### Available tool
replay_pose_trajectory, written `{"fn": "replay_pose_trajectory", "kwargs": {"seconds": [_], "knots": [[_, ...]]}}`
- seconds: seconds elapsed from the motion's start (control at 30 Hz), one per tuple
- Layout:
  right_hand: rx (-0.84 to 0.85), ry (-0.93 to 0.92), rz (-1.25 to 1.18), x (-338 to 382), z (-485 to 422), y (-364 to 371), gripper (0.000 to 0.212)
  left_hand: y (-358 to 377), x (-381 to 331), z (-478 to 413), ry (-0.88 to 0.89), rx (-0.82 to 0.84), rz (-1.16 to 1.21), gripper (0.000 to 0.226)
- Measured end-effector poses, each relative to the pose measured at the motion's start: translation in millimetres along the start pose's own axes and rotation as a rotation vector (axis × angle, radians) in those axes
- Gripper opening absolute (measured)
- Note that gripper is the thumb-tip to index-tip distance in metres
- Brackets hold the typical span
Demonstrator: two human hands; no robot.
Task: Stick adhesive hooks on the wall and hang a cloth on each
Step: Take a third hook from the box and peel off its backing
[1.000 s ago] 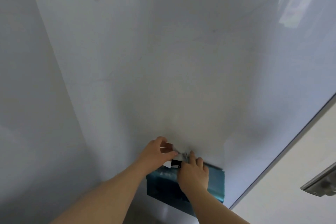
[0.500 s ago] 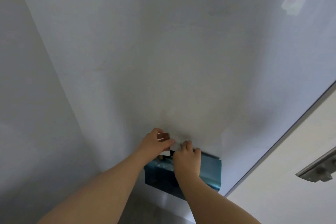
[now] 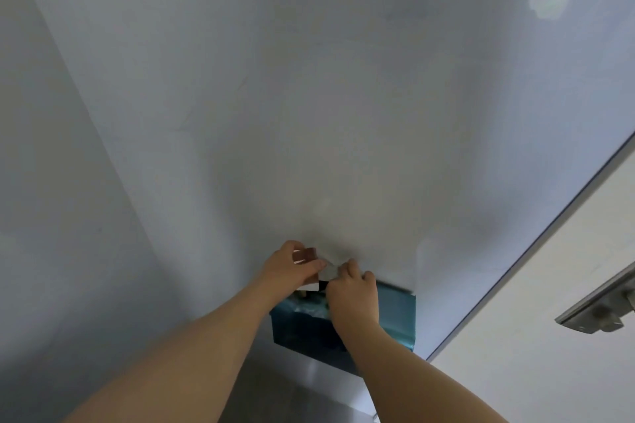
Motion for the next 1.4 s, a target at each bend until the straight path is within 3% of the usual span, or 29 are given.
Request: {"fn": "replay_pose_trajectory", "kwargs": {"seconds": [0.3, 0.57, 0.83, 1.03, 1.23, 1.4], "knots": [[-0.021, 0.099, -0.060, -1, 2, 3, 0.048, 0, -1, 1, -0.046, -0.012, 0.084, 0.051], [-0.025, 0.089, 0.011, -1, -4, 7, 0.034, 4, -5, 2, -0.072, 0.016, 0.132, 0.049], [-0.025, 0.079, -0.022, -6, -3, 3, 0.032, 5, -7, 2, -0.051, 0.017, 0.072, 0.050], [-0.128, 0.136, -0.359, -20, -4, -9, 0.028, 1, -4, -3, -0.073, -0.013, 0.069, 0.055], [-0.138, 0.458, -0.932, -44, -5, -17, 0.015, 2, -5, -2, -0.127, -0.010, 0.145, 0.041], [-0.212, 0.590, -1.165, -55, -4, -24, 0.013, -3, -7, -3, -0.125, -0.053, 0.117, 0.049]]}}
Point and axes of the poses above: each hand's wrist, its own z-axis away from the middle knuckle, its own y-axis out of the palm, x = y × z, the point moved 7 cm from there along -z, towards the middle knuckle, and after that the axes turned 11 degrees about -x, right-handed, at the moved point
